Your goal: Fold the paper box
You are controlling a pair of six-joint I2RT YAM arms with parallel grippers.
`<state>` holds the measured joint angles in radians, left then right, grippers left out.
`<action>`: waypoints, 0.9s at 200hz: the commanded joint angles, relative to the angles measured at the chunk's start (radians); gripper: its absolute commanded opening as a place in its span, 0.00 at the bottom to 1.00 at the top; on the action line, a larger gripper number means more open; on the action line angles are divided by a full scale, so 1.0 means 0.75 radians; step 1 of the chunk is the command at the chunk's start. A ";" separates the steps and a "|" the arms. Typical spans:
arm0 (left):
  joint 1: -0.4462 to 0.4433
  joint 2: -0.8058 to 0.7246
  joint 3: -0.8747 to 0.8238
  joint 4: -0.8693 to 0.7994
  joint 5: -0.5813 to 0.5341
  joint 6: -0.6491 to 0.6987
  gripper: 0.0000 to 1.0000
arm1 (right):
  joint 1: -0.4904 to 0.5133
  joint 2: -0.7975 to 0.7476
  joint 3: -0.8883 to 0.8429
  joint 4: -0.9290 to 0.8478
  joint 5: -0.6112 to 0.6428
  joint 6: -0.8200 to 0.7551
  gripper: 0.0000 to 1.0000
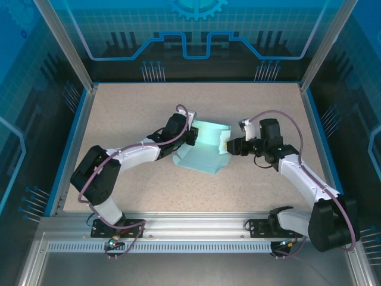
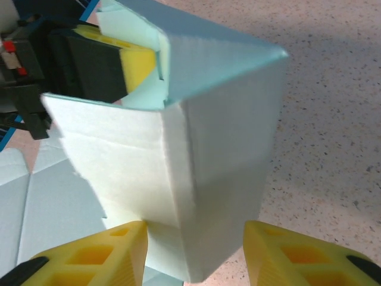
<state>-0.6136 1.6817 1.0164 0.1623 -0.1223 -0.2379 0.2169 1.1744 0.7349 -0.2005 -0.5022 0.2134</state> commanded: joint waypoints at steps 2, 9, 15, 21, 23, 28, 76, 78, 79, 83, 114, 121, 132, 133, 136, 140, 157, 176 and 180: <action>-0.022 -0.005 0.023 0.007 0.036 -0.002 0.01 | -0.008 -0.042 0.039 0.005 -0.100 -0.042 0.47; -0.022 -0.005 0.023 0.010 0.036 -0.004 0.01 | -0.016 -0.043 0.036 0.009 -0.113 -0.041 0.47; -0.021 -0.006 0.021 0.011 0.035 -0.004 0.00 | -0.020 -0.039 0.038 0.007 -0.113 -0.039 0.47; -0.023 -0.007 0.021 0.011 0.036 -0.005 0.01 | -0.024 -0.030 0.042 -0.001 -0.108 -0.039 0.47; -0.024 -0.006 0.021 0.011 0.035 -0.005 0.01 | -0.024 -0.027 0.044 -0.003 -0.107 -0.041 0.47; -0.024 -0.009 0.021 0.011 0.036 -0.005 0.01 | -0.028 -0.019 0.047 -0.007 -0.104 -0.041 0.47; -0.036 -0.023 0.022 0.011 0.043 -0.006 0.01 | 0.021 0.056 0.095 -0.015 0.047 -0.030 0.47; -0.036 -0.023 0.025 0.011 0.044 -0.006 0.01 | 0.024 0.059 0.100 -0.016 0.061 -0.028 0.47; -0.035 -0.024 0.025 0.011 0.044 -0.006 0.00 | 0.027 0.062 0.101 -0.017 0.069 -0.028 0.47; -0.038 -0.026 0.025 0.010 0.044 -0.007 0.00 | 0.038 0.068 0.107 -0.021 0.100 -0.024 0.47; -0.045 -0.033 0.031 0.003 0.040 -0.008 0.00 | 0.159 0.121 0.184 -0.121 0.466 -0.001 0.42; -0.047 -0.030 0.033 0.001 0.039 -0.006 0.01 | 0.193 0.133 0.186 -0.150 0.575 0.018 0.38; -0.049 -0.029 0.037 -0.001 0.036 -0.005 0.01 | 0.252 0.154 0.253 -0.199 0.750 0.039 0.33; -0.048 -0.029 0.037 -0.001 0.036 -0.005 0.00 | 0.256 0.155 0.255 -0.205 0.768 0.042 0.33; -0.049 -0.028 0.038 -0.002 0.034 -0.004 0.00 | 0.272 0.160 0.265 -0.219 0.812 0.049 0.32; -0.048 -0.027 0.037 -0.003 0.034 -0.004 0.01 | 0.293 0.169 0.278 -0.241 0.873 0.059 0.31; -0.049 -0.026 0.038 -0.006 0.030 -0.002 0.01 | 0.364 0.205 0.328 -0.316 1.098 0.094 0.25; -0.048 -0.024 0.036 -0.006 0.029 -0.001 0.00 | 0.417 0.231 0.356 -0.356 1.249 0.121 0.21; -0.049 -0.027 0.034 -0.006 0.030 -0.001 0.01 | 0.425 0.237 0.359 -0.360 1.275 0.129 0.20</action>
<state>-0.6247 1.6817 1.0183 0.1528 -0.1612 -0.2382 0.4927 1.3251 0.9585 -0.4126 0.1883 0.2687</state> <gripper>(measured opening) 0.103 0.224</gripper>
